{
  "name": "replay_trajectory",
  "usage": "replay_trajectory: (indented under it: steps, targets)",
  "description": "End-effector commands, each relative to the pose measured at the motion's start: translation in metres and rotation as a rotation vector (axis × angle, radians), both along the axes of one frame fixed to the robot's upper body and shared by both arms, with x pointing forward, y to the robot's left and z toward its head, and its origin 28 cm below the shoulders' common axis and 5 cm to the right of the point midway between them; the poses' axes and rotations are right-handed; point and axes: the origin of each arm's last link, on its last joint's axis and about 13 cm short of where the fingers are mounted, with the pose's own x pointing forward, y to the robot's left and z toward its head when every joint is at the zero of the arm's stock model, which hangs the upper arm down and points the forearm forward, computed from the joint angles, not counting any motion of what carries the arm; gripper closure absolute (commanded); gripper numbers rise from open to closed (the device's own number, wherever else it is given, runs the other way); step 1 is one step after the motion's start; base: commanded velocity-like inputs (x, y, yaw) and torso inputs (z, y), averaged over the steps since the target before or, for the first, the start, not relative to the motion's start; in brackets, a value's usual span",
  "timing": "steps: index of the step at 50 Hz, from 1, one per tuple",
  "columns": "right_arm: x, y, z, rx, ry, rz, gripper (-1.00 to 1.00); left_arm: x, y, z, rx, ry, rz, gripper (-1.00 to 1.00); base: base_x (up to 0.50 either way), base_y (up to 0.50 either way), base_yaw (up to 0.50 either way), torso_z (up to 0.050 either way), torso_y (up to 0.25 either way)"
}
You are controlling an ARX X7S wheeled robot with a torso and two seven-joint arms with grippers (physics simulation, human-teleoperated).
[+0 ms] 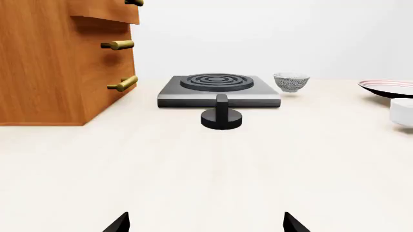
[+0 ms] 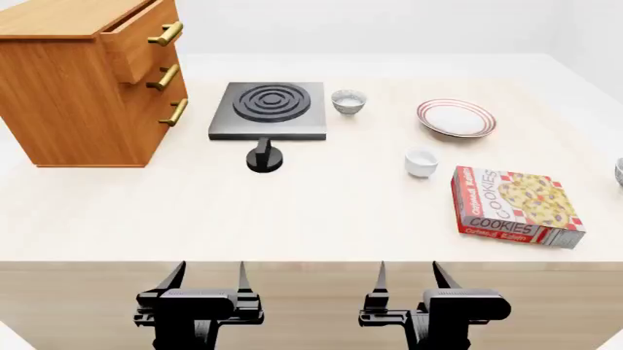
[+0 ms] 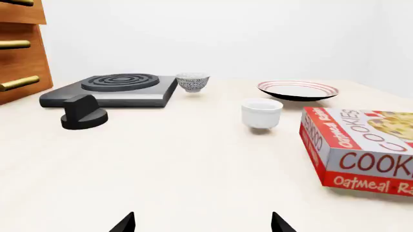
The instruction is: Pick the akita bowl next to the cookies box and place it on the plate.
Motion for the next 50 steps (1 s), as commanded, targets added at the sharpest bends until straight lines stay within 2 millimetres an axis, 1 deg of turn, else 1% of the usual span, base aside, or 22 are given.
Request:
replay_trajectory:
  steps: [1, 16, 19, 22, 25, 26, 28, 29, 30, 32, 35, 36, 40, 42, 46, 50]
  targets:
    - [0.0, 0.001, 0.0, -0.007, 0.002, 0.006, -1.0, 0.0, 0.0, 0.0, 0.0, 0.001, 0.0, -1.0, 0.0, 0.0, 0.0, 0.0, 0.0]
    - [-0.001, 0.001, 0.001, -0.011, -0.001, 0.016, -1.0, 0.0, 0.0, 0.001, 0.0, -0.001, -0.003, -1.0, 0.0, 0.0, 0.0, 0.0, 0.0]
    - [-0.001, 0.001, 0.005, -0.008, -0.006, 0.012, -1.0, 0.0, 0.0, 0.002, -0.004, -0.006, -0.003, -1.0, 0.0, 0.0, 0.0, 0.0, 0.0]
    - [0.002, -0.002, 0.024, 0.017, -0.067, 0.015, -1.0, -0.001, 0.002, 0.012, 0.018, -0.039, -0.001, -1.0, 0.0, 0.0, 0.0, 0.0, 0.0]
    - [0.0, -0.007, 0.055, 0.028, -0.149, 0.007, -1.0, -0.002, 0.007, 0.032, 0.019, -0.1, 0.017, -1.0, 0.0, 0.0, 0.0, 0.0, 0.0]
    - [-0.003, -0.012, 0.083, 0.036, -0.224, -0.009, -1.0, -0.005, 0.013, 0.051, 0.023, -0.155, 0.035, -1.0, 0.0, 0.0, 0.0, 0.0, 0.0]
    - [-0.008, -0.016, 0.103, 0.045, -0.289, -0.016, -1.0, -0.009, 0.016, 0.068, 0.021, -0.205, 0.051, -1.0, 0.0, 0.0, 0.0, 0.0, 0.0]
    - [-0.013, -0.02, 0.119, 0.049, -0.336, -0.025, -1.0, -0.014, 0.021, 0.084, 0.021, -0.256, 0.068, -1.0, 0.0, 0.0, 0.0, 0.0, 0.0]
    - [-0.018, -0.024, 0.132, 0.06, -0.376, -0.031, -1.0, -0.018, 0.024, 0.096, 0.024, -0.3, 0.078, -1.0, 0.0, 0.0, 0.0, 0.0, 0.0]
    - [-0.025, -0.029, 0.148, 0.076, -0.431, -0.043, -1.0, -0.025, 0.029, 0.114, 0.038, -0.358, 0.111, -1.0, 0.0, 0.0, 0.0, 0.0, 0.0]
    - [-0.036, -0.036, 0.168, 0.111, -0.504, -0.056, -1.0, -0.035, 0.037, 0.133, 0.054, -0.431, 0.153, -1.0, 0.0, 0.0, 0.0, 0.0, 0.0]
    - [-0.042, -0.04, 0.178, 0.105, -0.547, -0.08, -1.0, -0.042, 0.041, 0.146, 0.047, -0.469, 0.174, -1.0, 0.0, 0.0, 0.0, 0.0, 0.0]
    - [-0.054, -0.049, 0.195, 0.115, -0.614, -0.127, -1.0, -0.056, 0.051, 0.167, 0.066, -0.548, 0.242, -1.0, 0.0, 0.0, 0.0, 0.0, 0.0]
    - [-0.056, -0.052, 0.198, 0.093, -0.634, -0.141, -1.0, -0.06, 0.054, 0.163, 0.047, -0.563, 0.251, -1.0, 0.0, 0.0, 0.0, 0.0, 0.0]
    - [-0.061, -0.054, 0.202, 0.088, -0.657, -0.158, -1.0, -0.064, 0.058, 0.17, 0.063, -0.586, 0.282, -1.0, 0.0, 0.0, 0.0, 0.0, 0.0]
    - [-0.061, -0.054, 0.202, 0.091, -0.666, -0.153, -1.0, -0.065, 0.059, 0.171, 0.067, -0.593, 0.291, -1.0, 0.0, 0.0, 0.0, 0.0, 0.0]
